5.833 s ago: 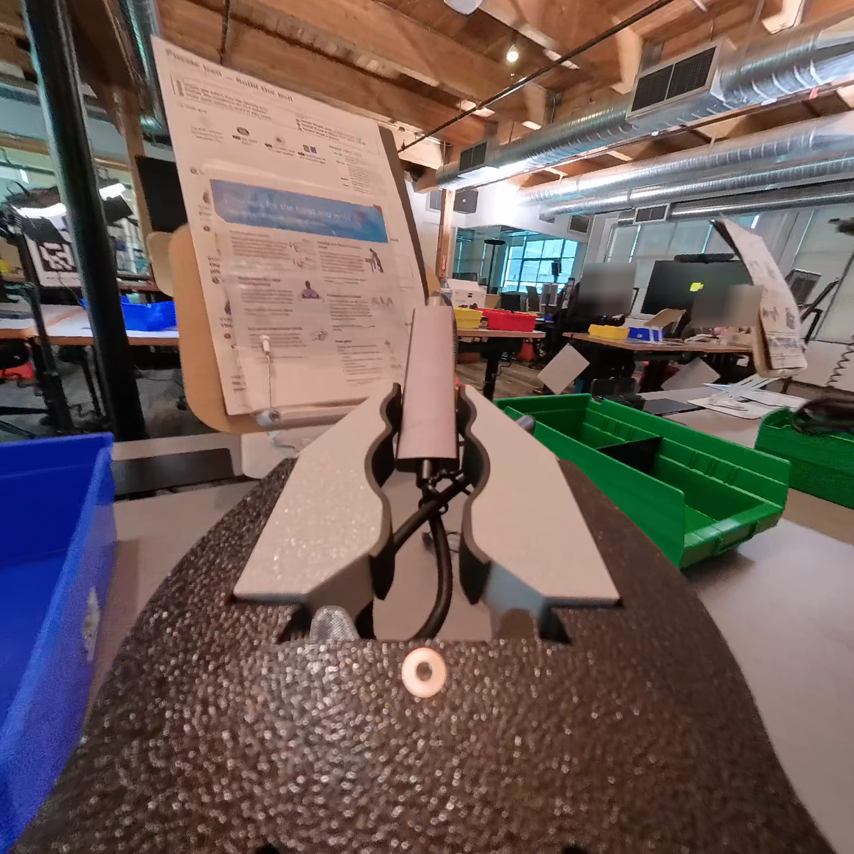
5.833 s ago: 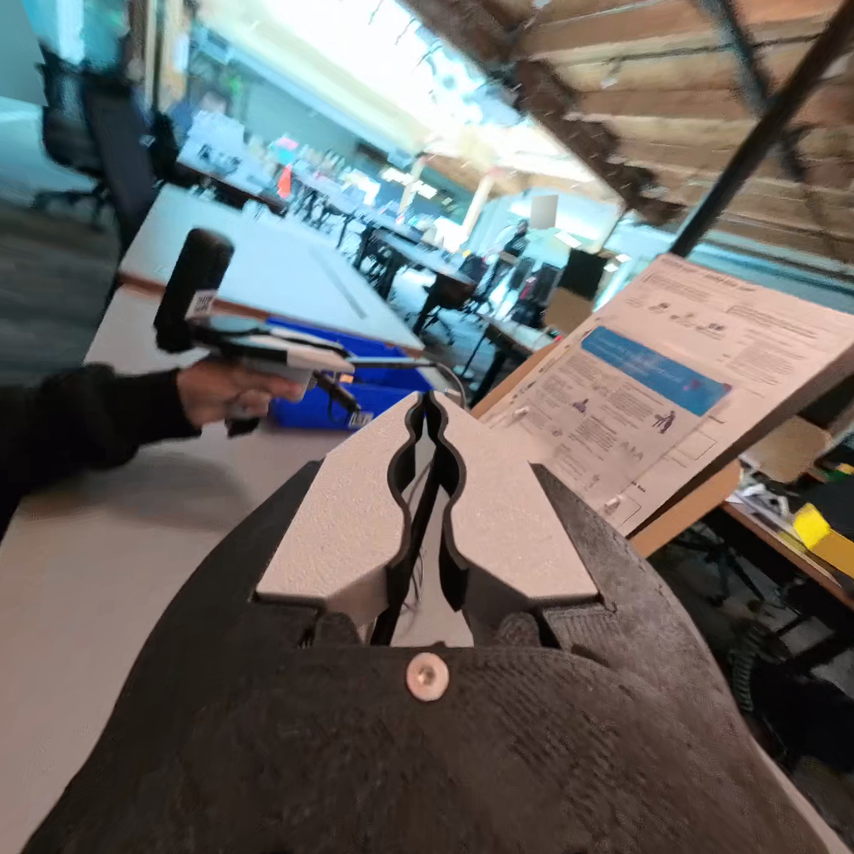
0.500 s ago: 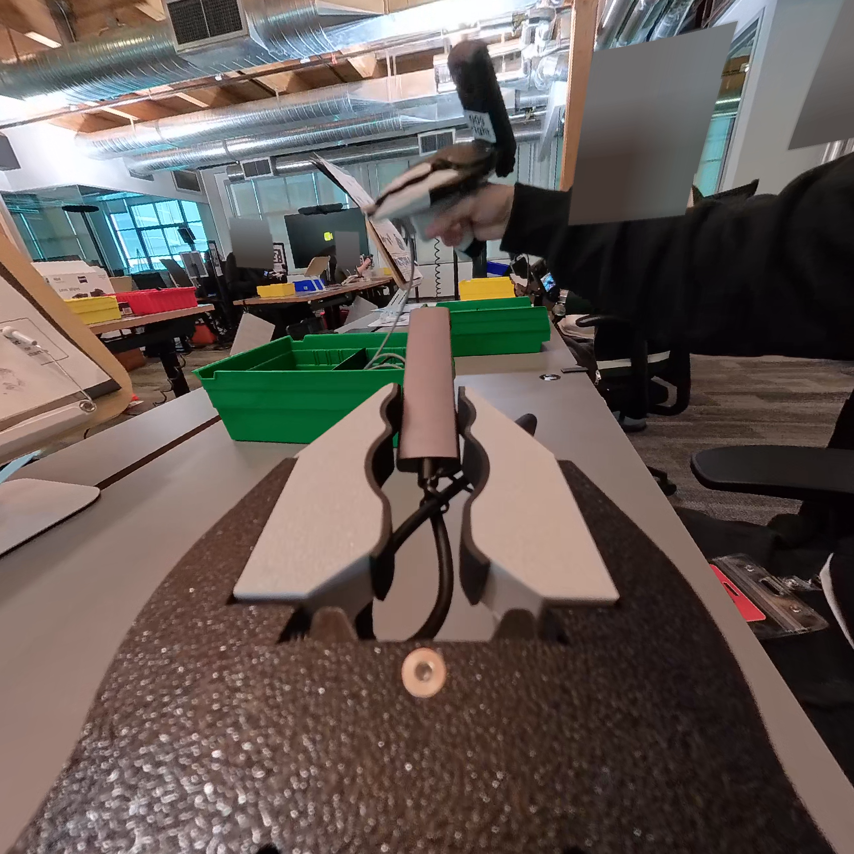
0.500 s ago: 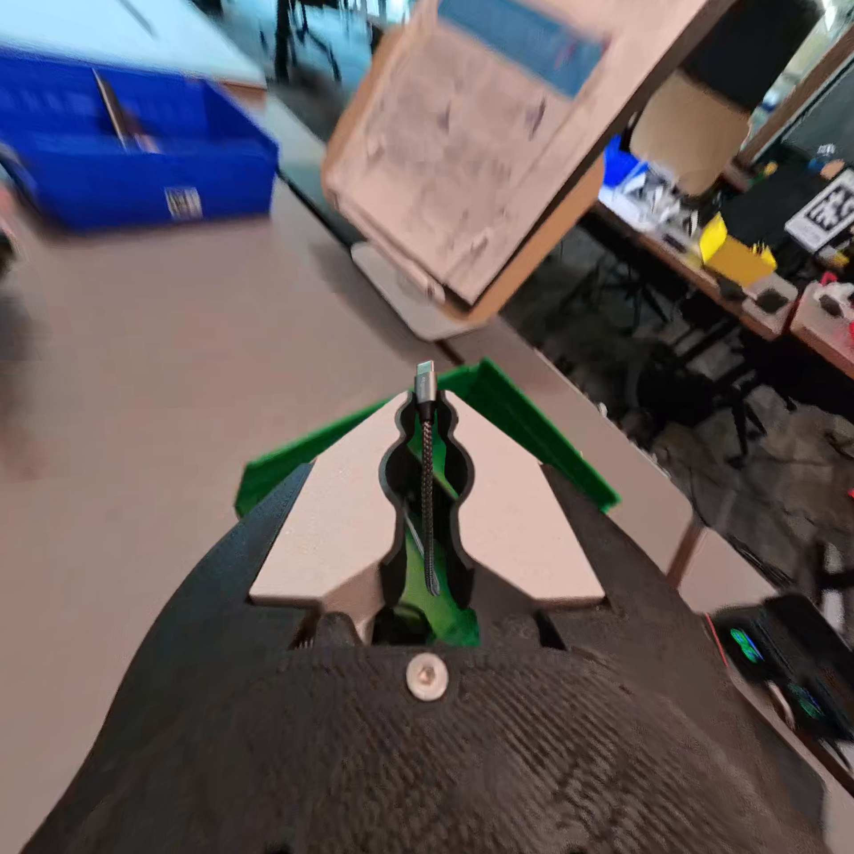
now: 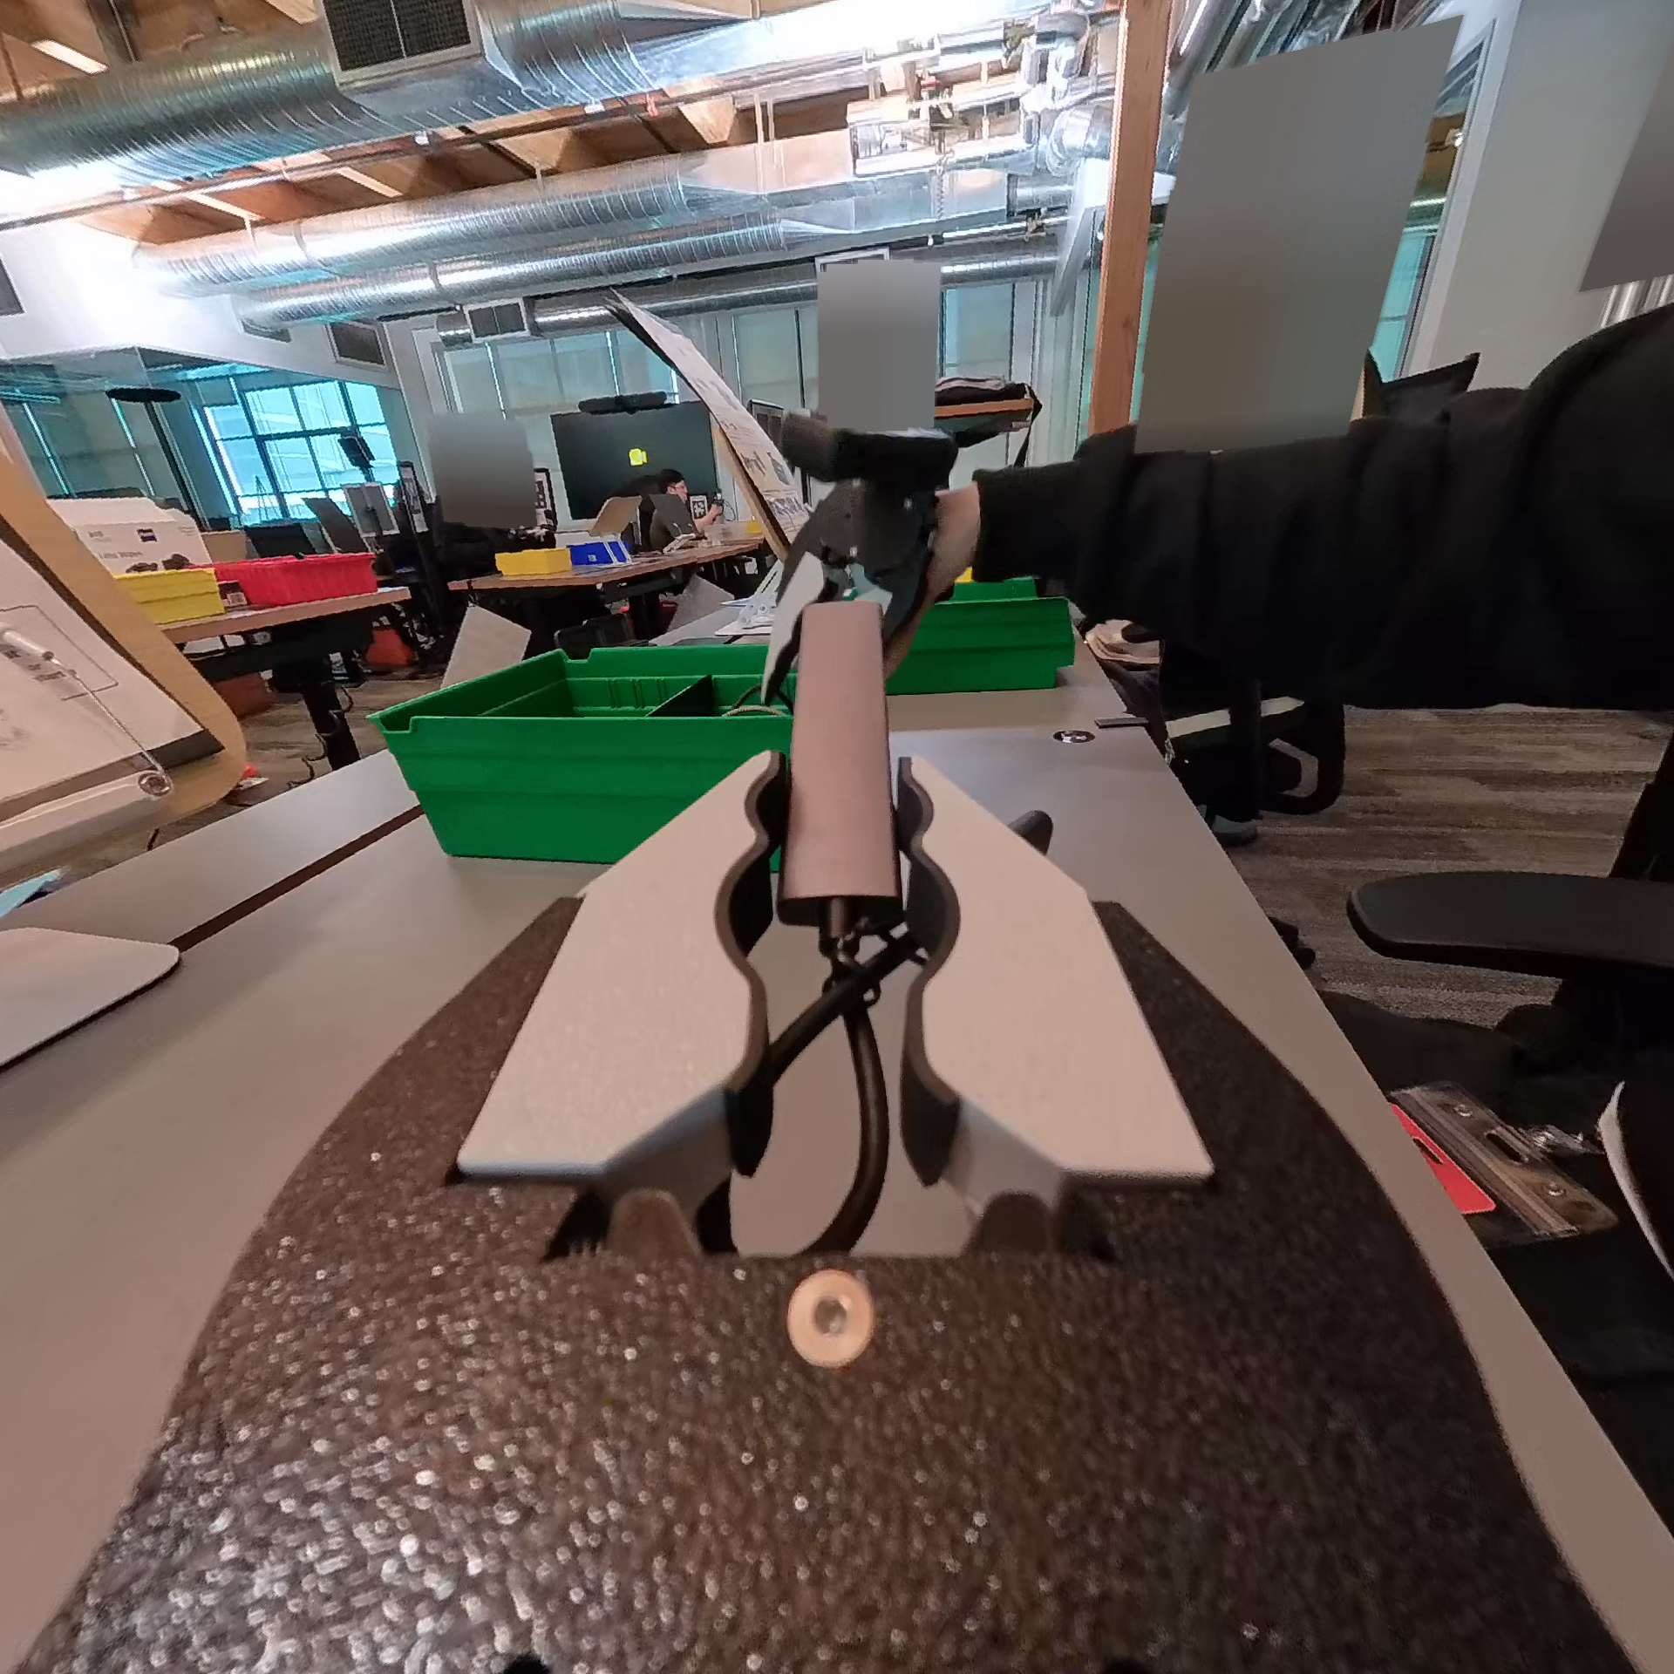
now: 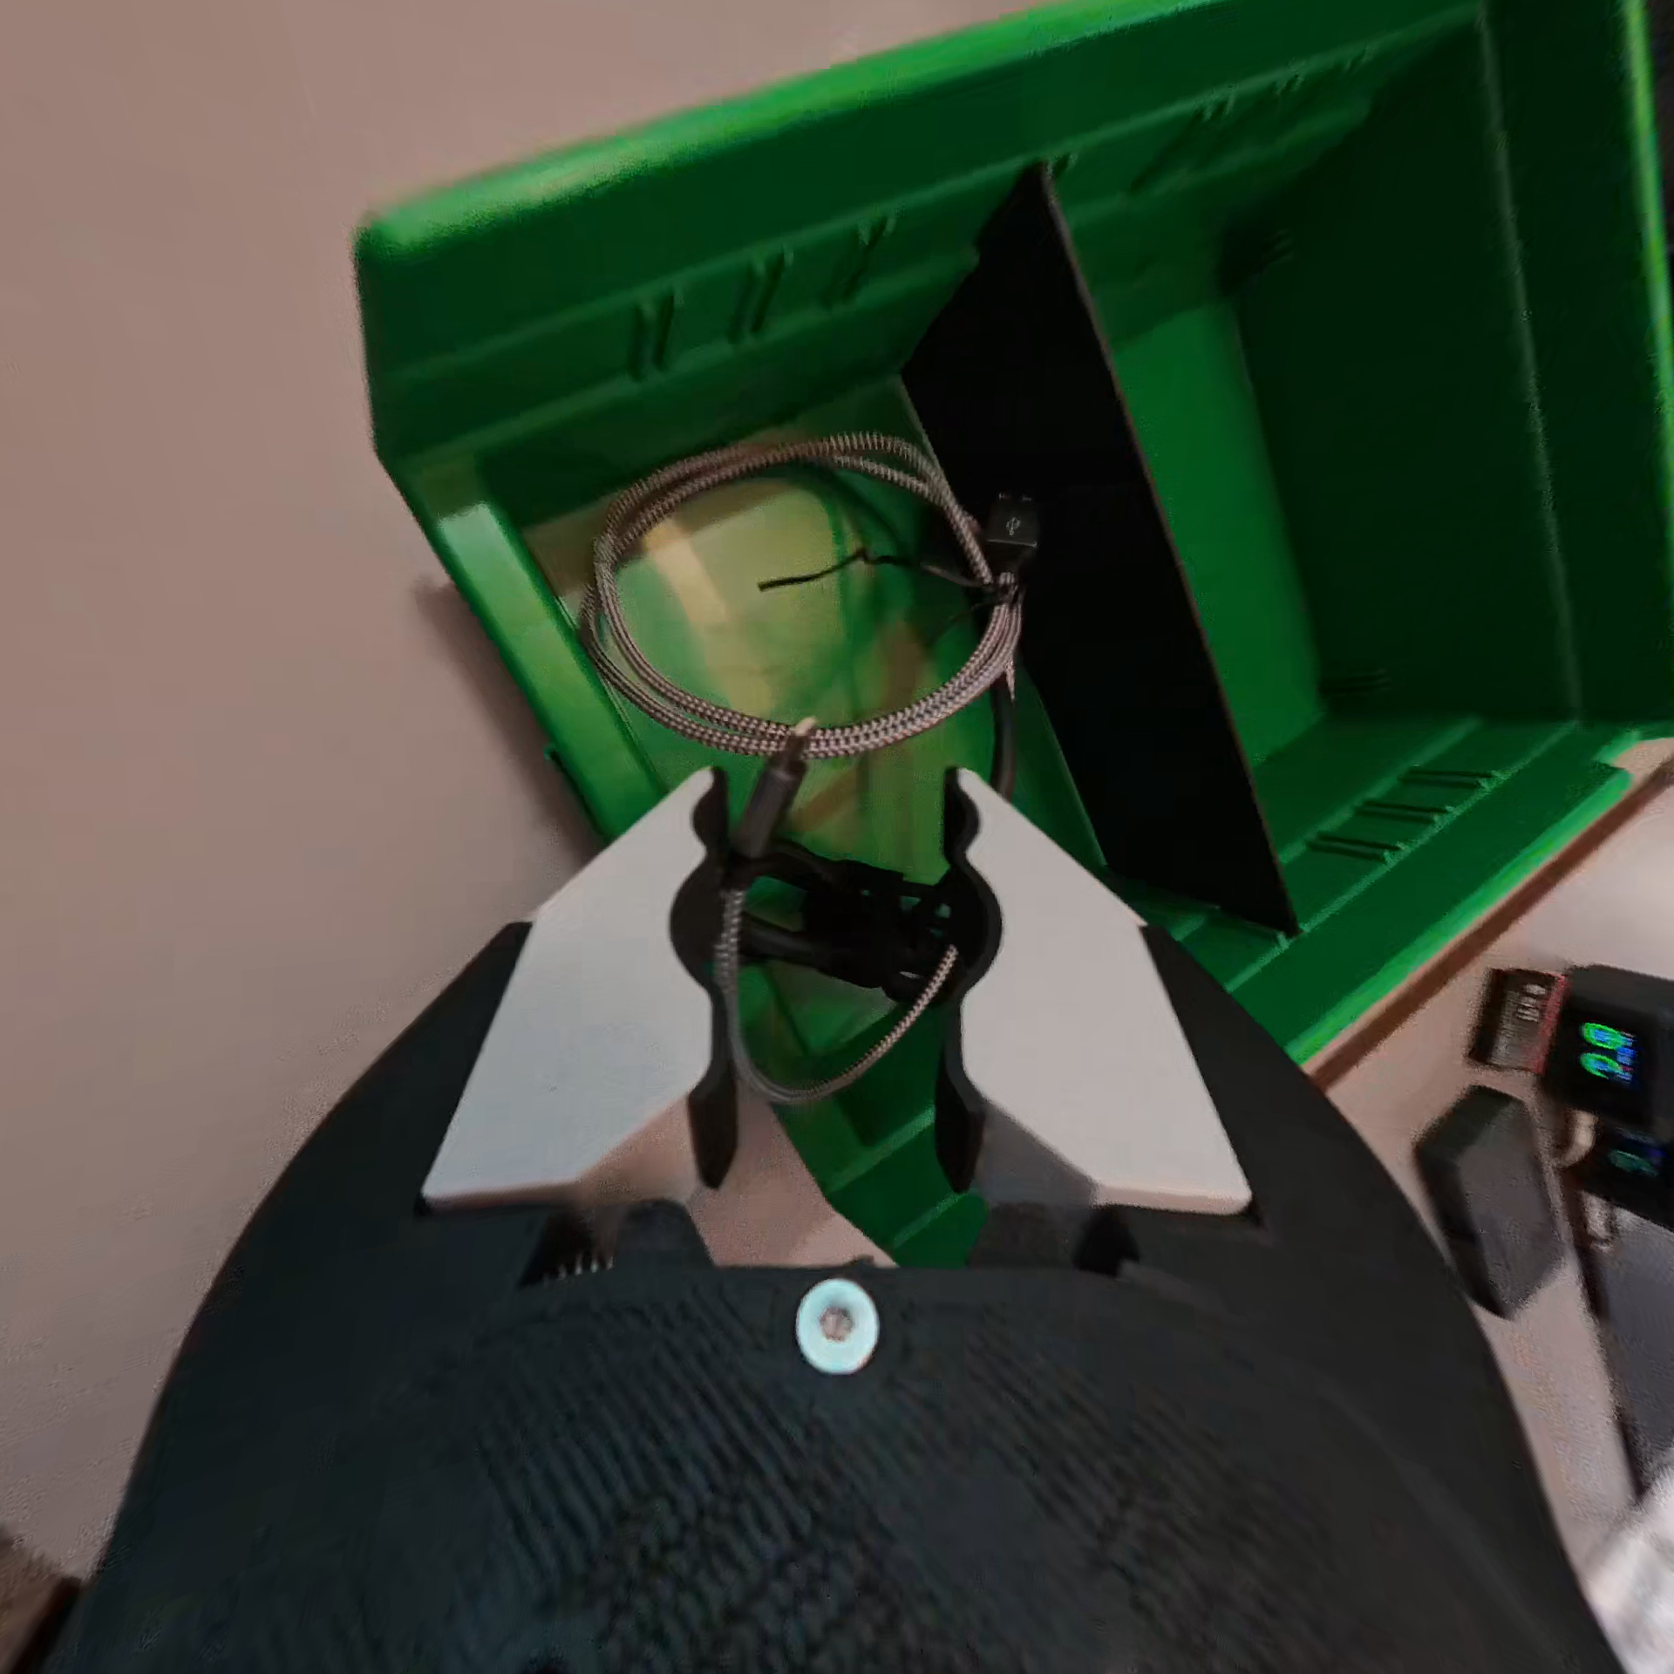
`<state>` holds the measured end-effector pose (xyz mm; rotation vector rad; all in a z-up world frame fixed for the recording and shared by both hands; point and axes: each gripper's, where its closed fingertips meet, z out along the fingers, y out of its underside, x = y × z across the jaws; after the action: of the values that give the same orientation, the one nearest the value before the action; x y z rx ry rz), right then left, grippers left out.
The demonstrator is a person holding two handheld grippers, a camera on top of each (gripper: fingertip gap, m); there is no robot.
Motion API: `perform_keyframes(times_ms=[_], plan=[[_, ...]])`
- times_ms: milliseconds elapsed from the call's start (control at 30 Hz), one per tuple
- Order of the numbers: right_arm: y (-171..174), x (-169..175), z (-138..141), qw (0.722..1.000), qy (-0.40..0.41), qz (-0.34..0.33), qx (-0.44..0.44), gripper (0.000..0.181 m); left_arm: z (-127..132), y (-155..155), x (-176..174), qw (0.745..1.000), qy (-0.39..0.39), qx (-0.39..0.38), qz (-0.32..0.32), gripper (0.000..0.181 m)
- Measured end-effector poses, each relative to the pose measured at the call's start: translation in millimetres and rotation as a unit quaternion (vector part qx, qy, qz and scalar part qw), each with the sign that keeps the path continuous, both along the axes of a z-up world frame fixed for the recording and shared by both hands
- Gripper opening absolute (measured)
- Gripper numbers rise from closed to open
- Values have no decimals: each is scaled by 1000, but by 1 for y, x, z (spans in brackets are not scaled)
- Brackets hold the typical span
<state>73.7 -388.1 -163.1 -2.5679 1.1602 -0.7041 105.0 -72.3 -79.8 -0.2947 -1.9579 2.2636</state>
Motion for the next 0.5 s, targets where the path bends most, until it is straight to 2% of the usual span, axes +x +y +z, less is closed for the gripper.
perform_keyframes(times_ms=[100, 233, 333, 400, 433, 500], plan=[[-2, 4, 27, 999, -39, -10, 27, 81, -2, -2, -2, 1000, 0, 5, -4, 22], [-15, 3, 38, 998, -61, -26, 3, 97, -3, -3, -3, 1000, -6, 11, -4, 22], [-11, 3, 37, 997, -70, -16, -3, 96, -1, -2, -2, 1000, -3, 6, -2, 22], [-17, 2, 32, 998, -52, -26, -38, 92, 0, -1, -2, 1000, 2, 2, -3, 22], [-19, 5, 33, 997, -50, -31, -52, 86, 0, -1, -2, 1000, 3, 1, -5, 22], [-7, 15, 39, 998, -56, -23, -33, 52, -2, -3, -3, 1000, 0, 6, -6, 22]])
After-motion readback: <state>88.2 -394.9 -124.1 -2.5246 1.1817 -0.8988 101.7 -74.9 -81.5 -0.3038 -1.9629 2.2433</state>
